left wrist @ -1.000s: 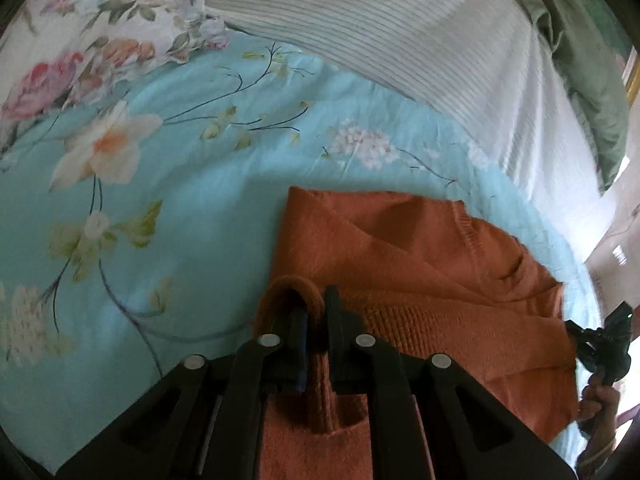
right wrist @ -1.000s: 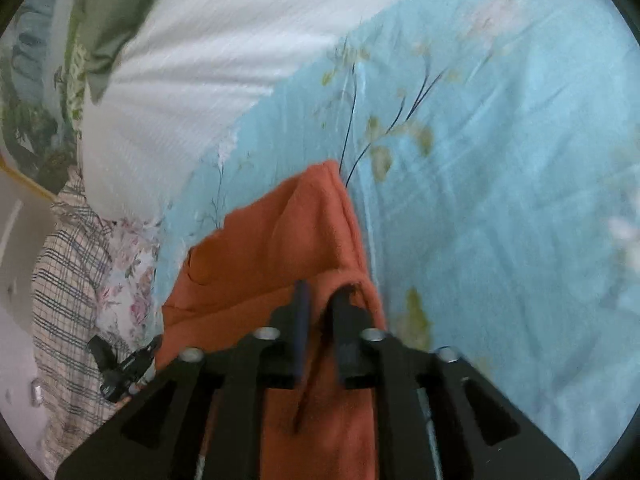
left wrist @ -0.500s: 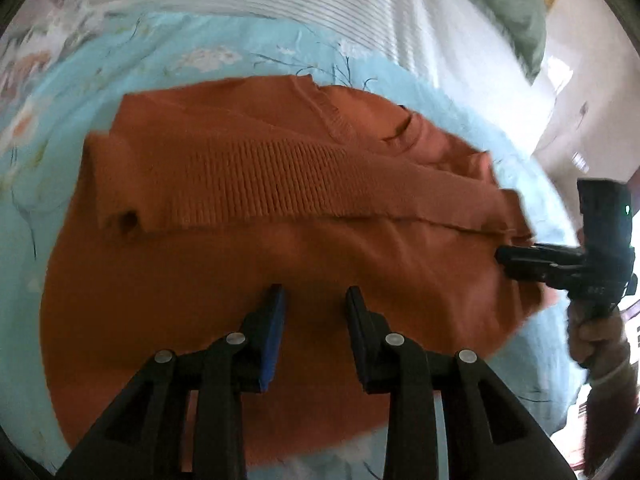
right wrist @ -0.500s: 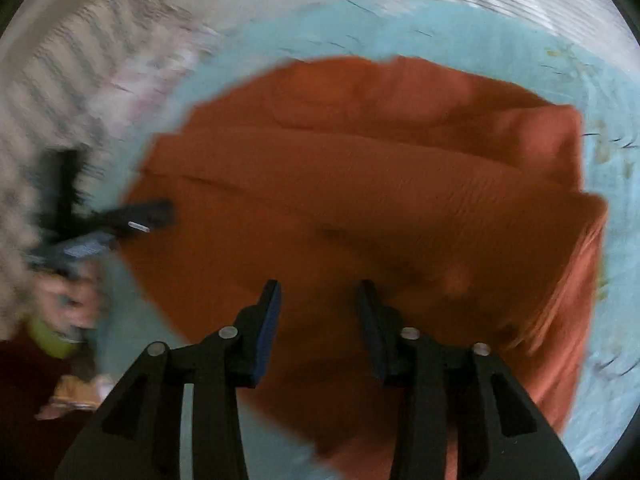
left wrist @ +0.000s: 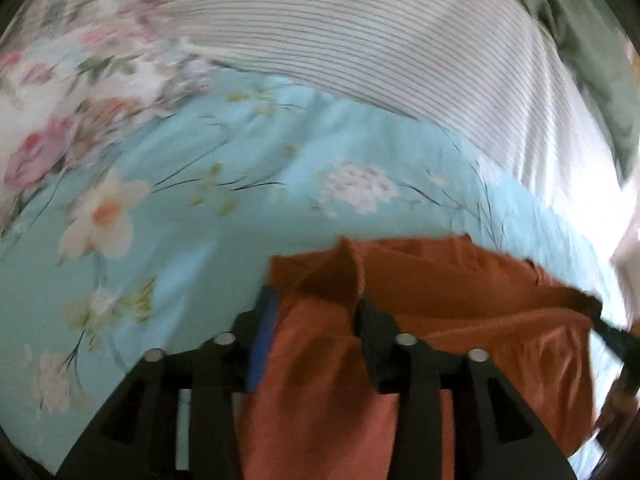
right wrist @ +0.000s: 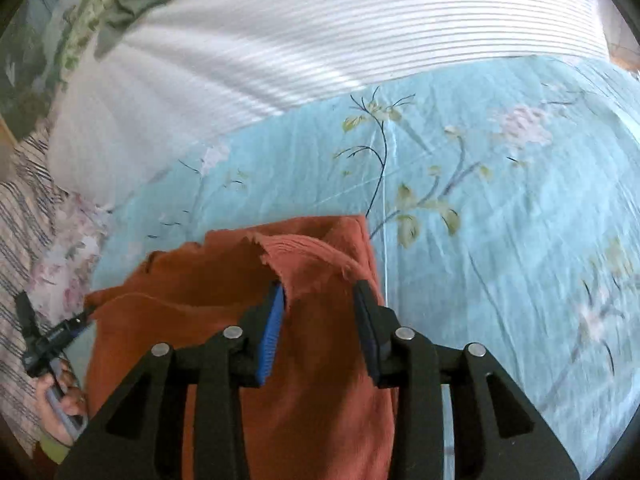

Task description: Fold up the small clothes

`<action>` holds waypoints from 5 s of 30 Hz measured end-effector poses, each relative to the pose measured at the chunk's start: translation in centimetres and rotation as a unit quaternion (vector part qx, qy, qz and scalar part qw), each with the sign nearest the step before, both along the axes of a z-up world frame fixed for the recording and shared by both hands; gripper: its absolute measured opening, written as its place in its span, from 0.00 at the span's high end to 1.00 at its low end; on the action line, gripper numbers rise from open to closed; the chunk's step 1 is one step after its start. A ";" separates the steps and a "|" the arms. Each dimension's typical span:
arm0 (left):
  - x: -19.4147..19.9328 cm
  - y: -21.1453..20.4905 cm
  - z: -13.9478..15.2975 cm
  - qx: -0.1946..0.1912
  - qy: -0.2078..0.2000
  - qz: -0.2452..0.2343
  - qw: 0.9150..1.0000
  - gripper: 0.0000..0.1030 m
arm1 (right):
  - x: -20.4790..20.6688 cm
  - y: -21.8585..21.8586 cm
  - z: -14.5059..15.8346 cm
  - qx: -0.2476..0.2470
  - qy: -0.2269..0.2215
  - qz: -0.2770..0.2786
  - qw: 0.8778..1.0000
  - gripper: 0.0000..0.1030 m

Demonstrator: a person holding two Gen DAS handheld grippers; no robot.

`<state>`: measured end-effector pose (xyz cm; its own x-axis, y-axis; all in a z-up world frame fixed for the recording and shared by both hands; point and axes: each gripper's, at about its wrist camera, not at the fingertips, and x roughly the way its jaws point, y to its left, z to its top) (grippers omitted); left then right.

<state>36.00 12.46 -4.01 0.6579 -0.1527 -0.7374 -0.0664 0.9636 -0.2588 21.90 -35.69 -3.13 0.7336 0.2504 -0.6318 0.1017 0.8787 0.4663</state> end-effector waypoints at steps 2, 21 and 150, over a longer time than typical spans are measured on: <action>-1.5 0.8 0.1 -0.011 -0.005 0.006 1.000 0.48 | -2.2 -0.2 0.3 0.002 -0.008 -0.002 1.000 0.54; -6.1 -1.2 3.5 -0.066 -0.005 -0.028 0.997 0.46 | -8.1 4.8 -0.5 0.053 -0.011 0.078 0.995 0.45; -16.7 -37.7 0.1 0.062 -0.053 -0.354 0.932 0.95 | 4.5 -0.2 -4.3 0.131 0.059 0.178 0.974 0.85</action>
